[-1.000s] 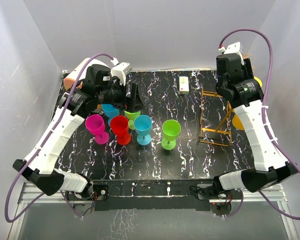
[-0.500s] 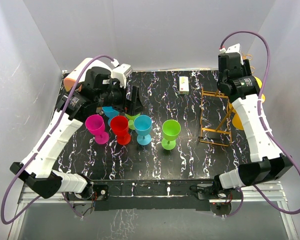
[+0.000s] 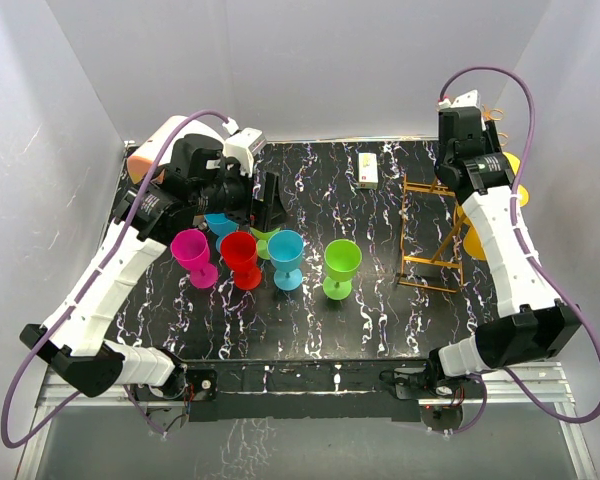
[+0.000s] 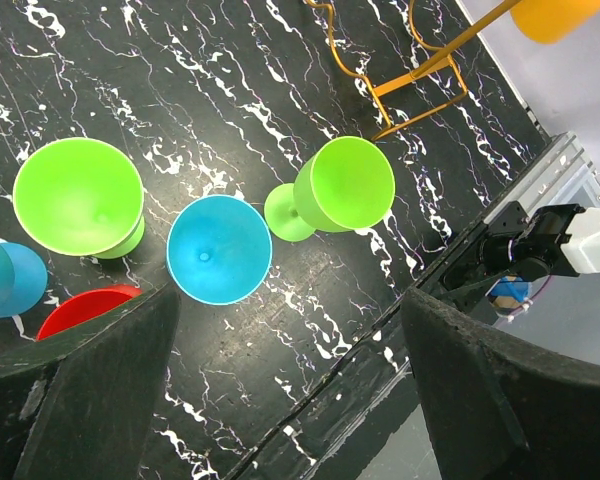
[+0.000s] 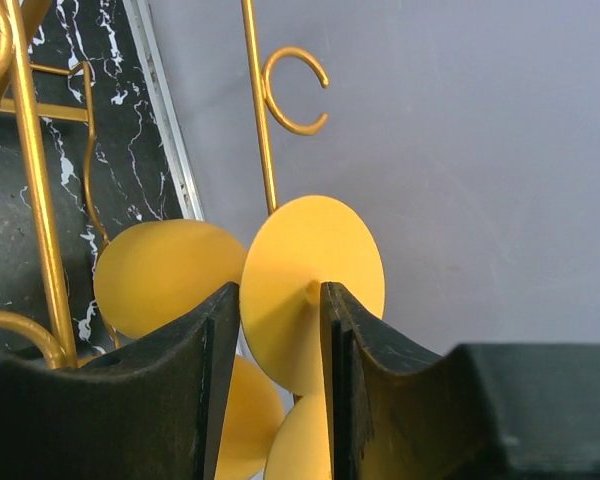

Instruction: Take the wine glass off the wine glass rack

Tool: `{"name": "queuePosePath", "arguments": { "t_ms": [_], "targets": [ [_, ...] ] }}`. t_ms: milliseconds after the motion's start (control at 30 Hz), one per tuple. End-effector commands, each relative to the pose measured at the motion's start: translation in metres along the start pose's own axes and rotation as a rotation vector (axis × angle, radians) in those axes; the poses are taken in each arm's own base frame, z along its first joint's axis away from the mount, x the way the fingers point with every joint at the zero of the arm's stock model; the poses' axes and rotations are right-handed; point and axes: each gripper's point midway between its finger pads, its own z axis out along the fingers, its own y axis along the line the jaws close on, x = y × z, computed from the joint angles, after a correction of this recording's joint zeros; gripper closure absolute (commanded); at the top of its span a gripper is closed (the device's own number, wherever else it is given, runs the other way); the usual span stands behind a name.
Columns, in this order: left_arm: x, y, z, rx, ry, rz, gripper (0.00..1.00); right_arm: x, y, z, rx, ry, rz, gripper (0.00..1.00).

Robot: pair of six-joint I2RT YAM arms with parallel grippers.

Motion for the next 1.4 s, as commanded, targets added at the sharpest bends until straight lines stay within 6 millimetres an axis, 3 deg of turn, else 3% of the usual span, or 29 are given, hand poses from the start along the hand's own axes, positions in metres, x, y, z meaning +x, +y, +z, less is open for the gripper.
{"name": "queuePosePath", "arguments": {
  "t_ms": [0,567,900,1367],
  "targets": [
    [-0.004,-0.005,-0.011,0.008,-0.03,0.023,0.09,-0.019,-0.007,0.004,0.025,-0.053,0.039,0.66],
    [-0.004,-0.007,-0.004,0.023,-0.018,0.018,0.09,-0.025,-0.019,-0.008,0.016,-0.091,0.045,0.84],
    [-0.005,-0.008,-0.003,0.034,-0.018,0.014,0.09,-0.027,-0.03,-0.014,0.042,-0.101,0.04,1.0],
    [-0.003,-0.01,0.001,0.047,-0.009,0.008,0.09,-0.026,-0.048,-0.021,0.112,-0.096,0.038,1.0]
  ]
}}
